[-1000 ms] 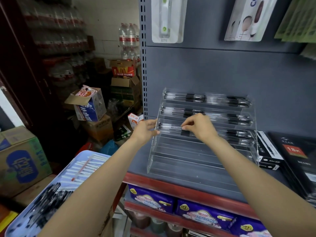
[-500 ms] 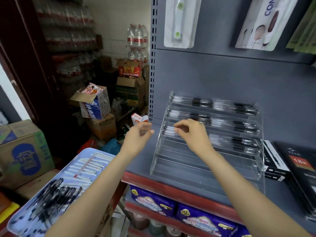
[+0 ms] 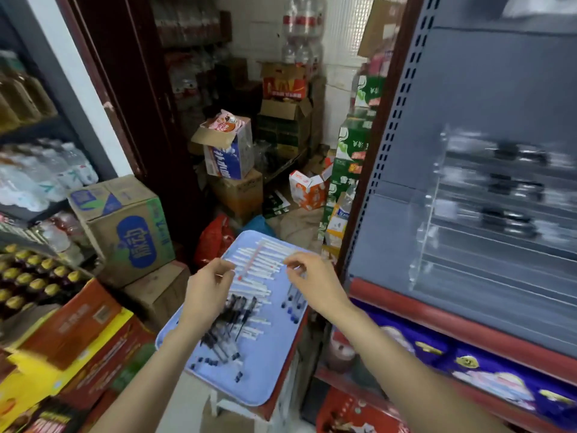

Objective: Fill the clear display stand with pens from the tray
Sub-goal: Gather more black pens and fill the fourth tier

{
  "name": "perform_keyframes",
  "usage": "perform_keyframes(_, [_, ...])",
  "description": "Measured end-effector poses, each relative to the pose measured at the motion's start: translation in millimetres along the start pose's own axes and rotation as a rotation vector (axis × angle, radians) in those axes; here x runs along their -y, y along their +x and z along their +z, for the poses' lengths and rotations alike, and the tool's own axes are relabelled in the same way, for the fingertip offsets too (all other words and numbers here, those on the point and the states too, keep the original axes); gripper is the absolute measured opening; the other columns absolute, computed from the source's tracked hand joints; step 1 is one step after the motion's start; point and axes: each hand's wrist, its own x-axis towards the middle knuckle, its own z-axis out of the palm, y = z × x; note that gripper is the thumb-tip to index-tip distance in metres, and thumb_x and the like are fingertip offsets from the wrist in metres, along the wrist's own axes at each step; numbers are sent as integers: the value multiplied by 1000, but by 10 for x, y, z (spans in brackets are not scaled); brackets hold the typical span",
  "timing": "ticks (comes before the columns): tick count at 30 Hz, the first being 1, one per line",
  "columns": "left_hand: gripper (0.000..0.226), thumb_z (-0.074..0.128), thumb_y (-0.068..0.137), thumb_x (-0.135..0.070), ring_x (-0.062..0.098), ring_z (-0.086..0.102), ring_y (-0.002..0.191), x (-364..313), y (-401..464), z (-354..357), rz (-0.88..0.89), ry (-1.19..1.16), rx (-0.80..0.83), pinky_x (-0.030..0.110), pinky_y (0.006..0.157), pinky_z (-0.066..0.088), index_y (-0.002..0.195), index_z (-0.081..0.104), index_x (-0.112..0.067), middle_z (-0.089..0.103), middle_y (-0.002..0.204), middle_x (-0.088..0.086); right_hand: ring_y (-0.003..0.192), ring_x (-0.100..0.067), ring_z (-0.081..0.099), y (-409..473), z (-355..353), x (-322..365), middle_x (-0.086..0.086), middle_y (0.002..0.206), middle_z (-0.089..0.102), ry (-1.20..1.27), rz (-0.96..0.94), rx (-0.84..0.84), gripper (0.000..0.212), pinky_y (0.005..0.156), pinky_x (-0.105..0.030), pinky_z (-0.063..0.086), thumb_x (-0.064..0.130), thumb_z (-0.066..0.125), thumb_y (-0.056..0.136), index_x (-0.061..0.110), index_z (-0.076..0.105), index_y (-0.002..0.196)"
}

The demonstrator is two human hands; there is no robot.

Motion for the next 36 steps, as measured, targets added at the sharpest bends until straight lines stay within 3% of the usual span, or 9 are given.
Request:
perform_keyframes(4, [29,47,97,-14,21,55,78,667,24,-59,8,168,227,29,66,40,124,56,-11,63,109,14,126,-26,46,117,660,-71,-9,141,43,11,201,183,44,104,-39,39,20,48,98,16,38,140])
perform_keyframes(7, [50,48,96,-16,29,52,115,940,77,-5,71,312,379,29,84,43,144,33,-14,44,141,12,109,-35,56,197,1032,-134,-16,139,42,-37,328,239,53,89,-45,47,25,49,98,20,27,146])
perform_keyframes(9, [64,50,96,-25,20,23,142,1077,113,22,110,404,441,30,110,30,149,15,-17,16,156,4,88,-35,60,268,1218,-148,-19,141,36,-63,384,245,56,76,-40,51,26,50,97,21,24,146])
perform_keyframes(11, [75,52,94,-34,17,7,146,1212,144,47,118,470,499,30,116,19,150,4,-19,0,158,1,68,-26,55,353,1365,-148,-21,139,35,-97,420,222,56,58,-32,46,29,51,96,20,25,145])
perform_keyframes(13, [79,52,93,-39,17,5,146,1308,161,75,88,457,564,31,116,19,149,0,-19,-7,158,0,72,-28,54,443,1495,-144,-21,139,32,-120,441,188,57,60,-33,45,32,55,94,19,26,142])
perform_keyframes(16, [80,54,92,-36,16,2,146,1392,169,110,67,380,593,29,116,18,150,1,-18,-4,158,-1,89,-36,57,553,1647,-139,-20,141,30,-137,481,164,62,68,-38,47,36,61,89,17,28,138])
perform_keyframes(22, [77,59,91,-27,16,22,142,1487,214,87,37,218,552,30,109,34,150,9,-24,7,158,-4,60,-20,41,723,1698,-181,-19,132,36,-65,540,135,34,56,-34,35,26,63,89,14,38,109])
perform_keyframes(26, [72,61,90,-22,17,23,142,1484,221,65,42,129,506,28,112,28,148,19,-23,20,156,-1,61,-25,48,787,1668,-214,-18,126,46,-29,541,132,34,54,-31,38,16,63,88,13,44,116])
perform_keyframes(36, [68,60,90,-28,18,23,140,1451,223,42,31,175,494,26,109,27,147,24,-21,21,155,-1,105,-32,58,799,1605,-241,-15,127,55,35,556,73,32,80,-35,50,2,60,87,6,57,119])
